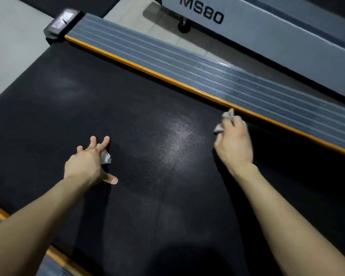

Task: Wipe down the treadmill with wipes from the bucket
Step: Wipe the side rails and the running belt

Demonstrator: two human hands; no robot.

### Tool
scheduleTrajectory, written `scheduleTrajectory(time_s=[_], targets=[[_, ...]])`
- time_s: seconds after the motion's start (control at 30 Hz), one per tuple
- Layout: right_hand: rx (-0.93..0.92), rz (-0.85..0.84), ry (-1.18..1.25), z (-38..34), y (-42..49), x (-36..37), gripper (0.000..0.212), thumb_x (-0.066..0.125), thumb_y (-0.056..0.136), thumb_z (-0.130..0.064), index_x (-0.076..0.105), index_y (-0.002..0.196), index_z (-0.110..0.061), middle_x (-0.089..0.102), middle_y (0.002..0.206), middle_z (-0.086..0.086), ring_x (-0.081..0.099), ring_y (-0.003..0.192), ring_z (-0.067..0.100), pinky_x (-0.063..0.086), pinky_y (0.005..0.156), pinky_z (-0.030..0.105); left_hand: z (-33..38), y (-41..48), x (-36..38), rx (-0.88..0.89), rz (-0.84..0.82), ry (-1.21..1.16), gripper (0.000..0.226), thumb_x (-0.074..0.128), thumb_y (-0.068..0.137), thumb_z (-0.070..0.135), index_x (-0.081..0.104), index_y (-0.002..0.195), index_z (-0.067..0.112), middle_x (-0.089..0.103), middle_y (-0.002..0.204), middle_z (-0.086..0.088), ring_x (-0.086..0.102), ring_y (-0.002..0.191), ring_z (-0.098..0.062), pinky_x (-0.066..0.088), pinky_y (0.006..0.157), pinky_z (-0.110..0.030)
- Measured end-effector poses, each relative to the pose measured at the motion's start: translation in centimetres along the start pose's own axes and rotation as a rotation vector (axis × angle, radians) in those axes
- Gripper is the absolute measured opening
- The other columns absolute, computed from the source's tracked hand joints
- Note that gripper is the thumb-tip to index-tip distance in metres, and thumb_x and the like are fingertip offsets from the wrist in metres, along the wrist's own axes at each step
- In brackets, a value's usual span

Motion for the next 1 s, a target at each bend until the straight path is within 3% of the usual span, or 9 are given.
scheduleTrajectory(time_s=[0.13,0.23,0.33,0.4,0.5,0.7,0.8,0.87,1.0], targets=[[0.187,0.073,-0.057,4.6,-2.7,-2.1,0.040,0.049,0.093,-0.007,0.061,0.130,0.000,0.054,0.128,0.024,0.055,0.113,0.041,0.055,0.096,0.051,0.9,-1.1,-0.6,-0.029,0.040,-0.073,0.153,0.105,0.048,0.056,0.012,0.169,0.045,0.027,0.165,0.005,0.045,0.141,-0.036,0.055,0.094,-0.053],[-0.133,-0.102,-0.041,-2.6,-4.0,-1.6,0.030,0.051,0.096,-0.006,0.065,0.121,-0.011,0.057,0.126,0.015,0.056,0.118,0.035,0.041,0.093,0.033,1.7,-3.6,-0.2,-0.047,0.123,-0.216,0.117,0.104,0.062,0.036,0.043,0.162,0.036,0.050,0.161,-0.002,0.057,0.137,-0.034,0.054,0.099,-0.048],[-0.630,-0.398,-0.003,-12.2,-10.3,-0.8,0.026,0.054,0.100,-0.026,0.074,0.115,-0.020,0.063,0.119,0.008,0.055,0.118,0.032,0.042,0.096,0.044,2.2,-6.6,1.1,-0.027,0.235,-0.244,0.060,0.086,0.085,0.033,0.067,0.142,0.033,0.070,0.139,-0.004,0.069,0.117,-0.035,0.057,0.090,-0.043],[-0.699,-0.427,0.066,-14.0,-13.3,0.3,0.030,0.064,0.099,-0.033,0.073,0.119,-0.012,0.061,0.126,0.009,0.057,0.123,0.030,0.054,0.097,0.043,2.9,-8.3,1.8,0.017,0.259,-0.216,0.040,0.073,0.093,0.036,0.072,0.133,0.035,0.072,0.136,0.002,0.071,0.112,-0.034,0.057,0.086,-0.041],[-0.579,-0.247,0.072,-9.3,-11.0,-0.2,0.019,0.065,0.095,-0.009,0.065,0.111,-0.020,0.049,0.117,0.005,0.066,0.093,0.024,0.062,0.077,0.041,4.2,-9.9,2.4,0.115,0.212,-0.190,0.020,0.064,0.096,0.037,0.074,0.113,0.042,0.070,0.131,0.018,0.071,0.105,-0.026,0.055,0.079,-0.037],[-0.002,-0.040,-0.231,8.8,-1.3,-2.8,0.054,0.016,0.094,-0.016,0.055,0.129,-0.003,0.049,0.123,0.018,0.050,0.106,0.034,0.050,0.083,0.041,6.6,-10.6,3.9,0.202,-0.057,-0.067,0.119,0.094,0.072,0.026,0.025,0.169,0.034,0.021,0.177,0.004,0.030,0.160,-0.024,0.048,0.116,-0.041],[0.139,-0.090,-0.066,3.7,-4.3,-3.9,0.035,0.051,0.094,-0.012,0.057,0.127,-0.004,0.052,0.126,0.020,0.056,0.109,0.035,0.041,0.077,0.030,7.3,-11.1,5.0,0.171,-0.073,0.007,0.135,0.097,0.073,0.031,0.005,0.172,0.032,0.002,0.180,0.001,0.014,0.165,-0.028,0.045,0.119,-0.041],[0.009,-0.236,0.099,-3.4,-8.6,-3.5,0.035,0.063,0.089,-0.008,0.055,0.123,-0.003,0.057,0.116,0.019,0.062,0.097,0.032,0.046,0.074,0.035,7.2,-11.0,5.2,0.161,-0.063,0.013,0.135,0.097,0.075,0.032,0.003,0.171,0.033,-0.001,0.180,0.000,0.011,0.166,-0.027,0.044,0.119,-0.041],[-0.721,-0.597,0.113,-12.5,-16.7,-2.2,0.038,0.057,0.094,-0.003,0.060,0.132,-0.002,0.049,0.132,0.024,0.064,0.105,0.034,0.056,0.085,0.043,6.7,-10.8,5.1,0.163,-0.060,0.016,0.133,0.096,0.077,0.032,0.003,0.171,0.035,-0.001,0.180,0.000,0.009,0.166,-0.025,0.039,0.122,-0.040]])
Point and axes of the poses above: each hand's wrist, its own y-axis towards the middle knuckle, its own x-axis out of the palm, z = x × y, the point moved 1 cm from there along y, towards the middle knuckle
